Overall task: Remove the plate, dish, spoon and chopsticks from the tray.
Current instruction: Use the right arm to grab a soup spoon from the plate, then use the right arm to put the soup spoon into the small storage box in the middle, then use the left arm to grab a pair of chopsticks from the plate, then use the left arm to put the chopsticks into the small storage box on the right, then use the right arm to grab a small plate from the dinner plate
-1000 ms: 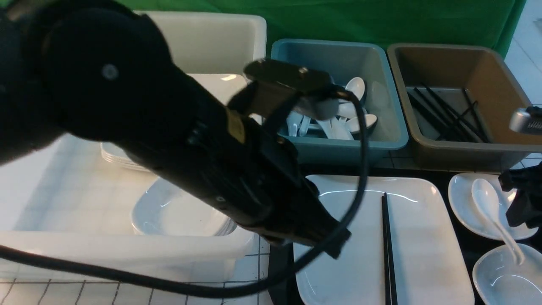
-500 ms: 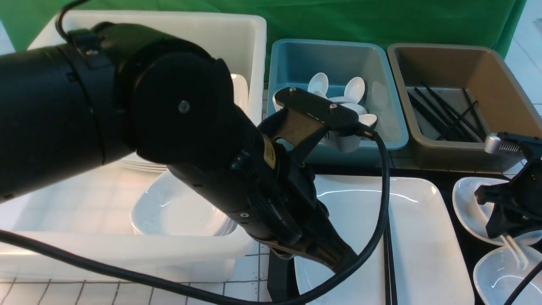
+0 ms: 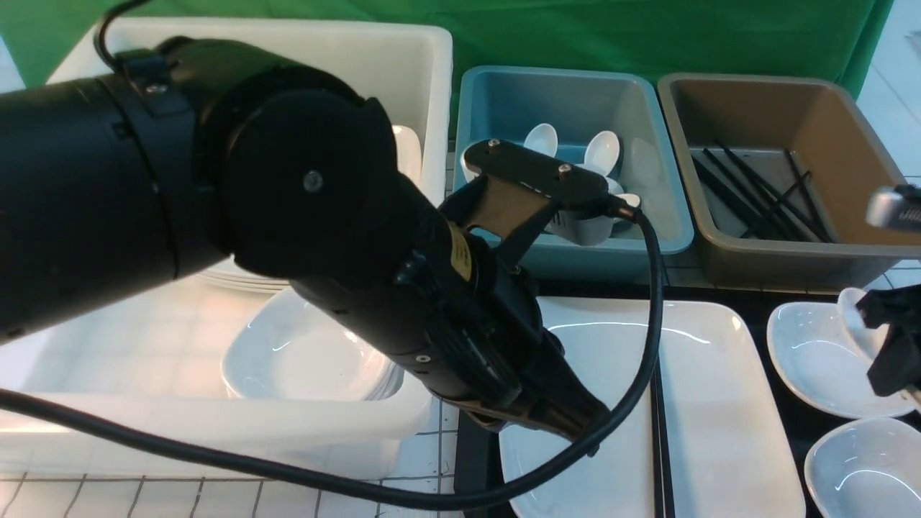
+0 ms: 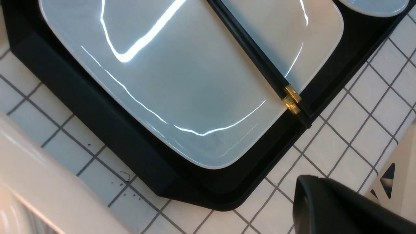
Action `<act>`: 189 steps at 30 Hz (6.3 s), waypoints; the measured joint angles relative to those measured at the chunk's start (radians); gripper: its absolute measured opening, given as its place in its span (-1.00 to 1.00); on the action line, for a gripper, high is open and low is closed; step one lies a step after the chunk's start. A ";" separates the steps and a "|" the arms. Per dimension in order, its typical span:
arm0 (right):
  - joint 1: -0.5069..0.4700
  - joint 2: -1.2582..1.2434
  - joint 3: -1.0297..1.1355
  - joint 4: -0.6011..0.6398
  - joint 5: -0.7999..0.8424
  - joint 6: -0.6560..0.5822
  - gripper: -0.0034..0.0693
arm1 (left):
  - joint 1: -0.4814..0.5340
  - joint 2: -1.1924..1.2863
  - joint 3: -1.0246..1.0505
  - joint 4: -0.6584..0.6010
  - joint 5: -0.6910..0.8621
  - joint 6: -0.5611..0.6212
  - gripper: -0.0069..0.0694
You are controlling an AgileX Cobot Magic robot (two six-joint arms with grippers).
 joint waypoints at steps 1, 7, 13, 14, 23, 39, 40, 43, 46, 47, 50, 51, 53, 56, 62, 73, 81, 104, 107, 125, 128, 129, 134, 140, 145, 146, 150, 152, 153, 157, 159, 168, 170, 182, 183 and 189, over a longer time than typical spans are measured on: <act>0.000 -0.009 0.000 0.011 0.005 -0.002 -0.47 | 0.001 0.000 0.000 0.000 -0.001 -0.001 -0.82; 0.145 -0.119 -0.127 0.131 -0.070 -0.048 -0.47 | 0.080 0.000 0.000 -0.001 -0.042 -0.033 -0.82; 0.279 0.130 -0.462 0.149 -0.122 -0.048 -0.47 | 0.140 0.000 0.000 -0.004 -0.068 -0.035 -0.82; 0.291 0.206 -0.543 0.150 -0.126 -0.048 -0.47 | 0.143 0.000 0.000 -0.004 -0.067 -0.035 -0.82; 0.324 0.636 -0.976 0.155 -0.126 0.086 -0.40 | 0.143 0.001 0.000 -0.031 -0.038 -0.036 -0.82; 0.319 0.441 -0.915 -0.007 0.043 0.086 -0.58 | -0.026 0.094 -0.108 0.064 0.057 -0.202 -0.82; 0.318 0.367 -0.863 -0.040 0.043 0.086 -0.74 | -0.053 0.132 -0.158 0.076 0.077 -0.212 -0.82; 0.316 0.198 -0.733 -0.134 0.043 0.084 -0.87 | -0.105 0.203 -0.281 0.092 0.108 -0.218 -0.82; 0.300 0.023 -0.549 -0.202 0.048 0.086 -0.88 | -0.147 0.310 -0.425 0.108 0.147 -0.238 -0.82; 0.281 -0.045 -0.475 -0.210 0.050 0.086 -0.88 | -0.154 0.357 -0.470 0.110 0.170 -0.246 -0.81; 0.234 -0.176 -0.337 -0.221 0.054 0.091 -0.88 | -0.161 0.461 -0.565 0.115 0.237 -0.258 -0.75; 0.213 -0.218 -0.283 -0.223 0.055 0.091 -0.87 | -0.163 0.497 -0.593 0.123 0.259 -0.261 -0.71; 0.175 -0.293 -0.185 -0.225 0.058 0.092 -0.86 | -0.166 0.551 -0.624 0.130 0.279 -0.269 -0.58; 0.142 -0.375 -0.073 -0.231 0.054 0.092 -0.86 | -0.166 0.610 -0.638 0.131 0.292 -0.280 -0.28; 0.135 -0.465 -0.006 -0.231 0.043 0.092 -0.85 | -0.166 0.667 -0.639 0.131 0.278 -0.314 0.28; 0.135 -0.477 0.000 -0.158 -0.004 0.092 -0.77 | -0.166 0.768 -0.644 0.093 0.220 -0.349 0.54; 0.135 -0.477 0.000 -0.156 -0.013 0.092 -0.73 | -0.166 0.806 -0.644 0.094 0.219 -0.371 0.16; 0.135 -0.477 0.000 -0.153 -0.005 0.084 -0.62 | -0.166 0.760 -0.726 0.103 0.295 -0.295 -0.55; 0.135 -0.487 0.000 -0.152 -0.008 0.084 -0.62 | -0.166 0.728 -0.770 0.103 0.296 -0.283 -0.55; 0.135 -0.683 -0.072 -0.130 -0.089 0.094 -0.60 | -0.032 0.783 -0.939 0.169 -0.710 -0.195 -0.55; 0.135 -0.716 -0.072 -0.117 -0.118 0.096 -0.60 | -0.004 0.853 -0.939 0.160 -0.844 -0.197 -0.55; 0.135 -0.726 -0.072 -0.106 -0.125 0.096 -0.60 | 0.003 0.876 -0.939 0.156 -0.882 -0.198 -0.55; 0.135 -0.735 -0.071 -0.070 -0.135 0.094 -0.59 | 0.017 0.958 -0.938 0.153 -1.035 -0.199 -0.55; 0.135 -0.735 -0.057 -0.069 -0.204 0.076 -0.59 | 0.019 1.013 -0.938 0.153 -1.128 -0.199 -0.55; 0.135 -0.735 -0.057 -0.069 -0.246 0.070 -0.59 | 0.019 1.057 -0.938 0.153 -1.170 -0.199 -0.55; 0.135 -0.735 -0.057 -0.069 -0.247 0.069 -0.59 | 0.019 1.066 -0.938 0.153 -1.172 -0.199 -0.55; 0.135 -0.735 -0.057 -0.069 -0.248 0.069 -0.60 | 0.019 1.092 -0.938 0.153 -1.175 -0.195 -0.55; 0.135 -0.735 -0.056 -0.069 -0.248 0.069 -0.60 | 0.020 1.102 -0.938 0.153 -1.175 -0.189 -0.55; 0.135 -0.735 -0.056 -0.069 -0.250 0.069 -0.60 | 0.020 1.106 -0.938 0.153 -1.175 -0.187 -0.55; 0.135 -0.735 -0.056 -0.069 -0.250 0.069 -0.60 | 0.021 1.116 -0.938 0.153 -1.167 -0.187 -0.55; 0.135 -0.735 -0.056 -0.069 -0.250 0.069 -0.60 | 0.021 1.120 -0.938 0.153 -1.157 -0.187 -0.55; 0.135 -0.735 -0.056 -0.069 -0.246 0.068 -0.58 | 0.021 1.124 -0.938 0.188 -1.076 -0.173 -0.30; 0.135 -0.735 -0.056 -0.069 -0.246 0.068 -0.57 | 0.021 1.124 -0.939 0.188 -1.042 -0.173 -0.16; 0.135 -0.735 -0.056 -0.074 -0.243 0.068 -0.56 | 0.021 1.030 -1.075 0.250 -0.545 -0.163 0.16; 0.135 -0.735 -0.056 -0.074 -0.243 0.068 -0.56 | 0.021 1.008 -1.085 0.250 -0.494 -0.160 0.10; 0.135 -0.735 -0.056 -0.077 -0.227 0.068 -0.56 | 0.021 0.875 -1.108 0.204 -0.182 -0.076 -0.59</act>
